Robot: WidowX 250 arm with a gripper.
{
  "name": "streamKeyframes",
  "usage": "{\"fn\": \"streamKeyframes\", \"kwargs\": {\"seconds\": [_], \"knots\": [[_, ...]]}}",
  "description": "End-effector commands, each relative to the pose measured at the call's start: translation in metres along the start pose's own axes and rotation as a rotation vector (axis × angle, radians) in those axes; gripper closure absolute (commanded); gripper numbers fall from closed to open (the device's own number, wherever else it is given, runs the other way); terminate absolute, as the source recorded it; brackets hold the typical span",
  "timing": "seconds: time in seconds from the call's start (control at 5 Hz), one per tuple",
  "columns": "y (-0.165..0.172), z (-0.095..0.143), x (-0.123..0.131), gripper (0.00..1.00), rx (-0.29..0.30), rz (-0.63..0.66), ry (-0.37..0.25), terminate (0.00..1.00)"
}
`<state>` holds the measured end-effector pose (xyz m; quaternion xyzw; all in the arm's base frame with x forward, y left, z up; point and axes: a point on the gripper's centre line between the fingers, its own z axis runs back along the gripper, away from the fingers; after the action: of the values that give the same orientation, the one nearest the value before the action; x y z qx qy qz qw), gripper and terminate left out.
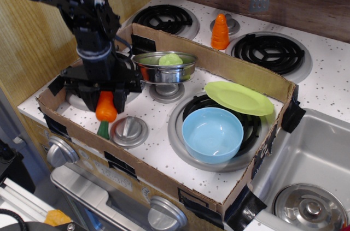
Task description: Put carrot on plate
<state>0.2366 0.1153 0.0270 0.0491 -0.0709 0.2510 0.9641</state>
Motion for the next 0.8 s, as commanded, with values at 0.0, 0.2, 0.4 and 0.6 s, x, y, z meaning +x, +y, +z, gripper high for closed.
{"fn": "streamKeyframes", "kwargs": {"seconds": [0.0,0.2,0.4,0.6], "knots": [[-0.003,0.054,0.008,1.0,0.04,-0.014,0.001,0.0],[-0.012,0.074,0.004,1.0,0.018,0.031,0.047,0.0],[-0.04,0.091,0.008,1.0,-0.022,0.139,0.111,0.0],[-0.07,0.093,0.011,1.0,-0.06,0.187,0.108,0.0]]}}
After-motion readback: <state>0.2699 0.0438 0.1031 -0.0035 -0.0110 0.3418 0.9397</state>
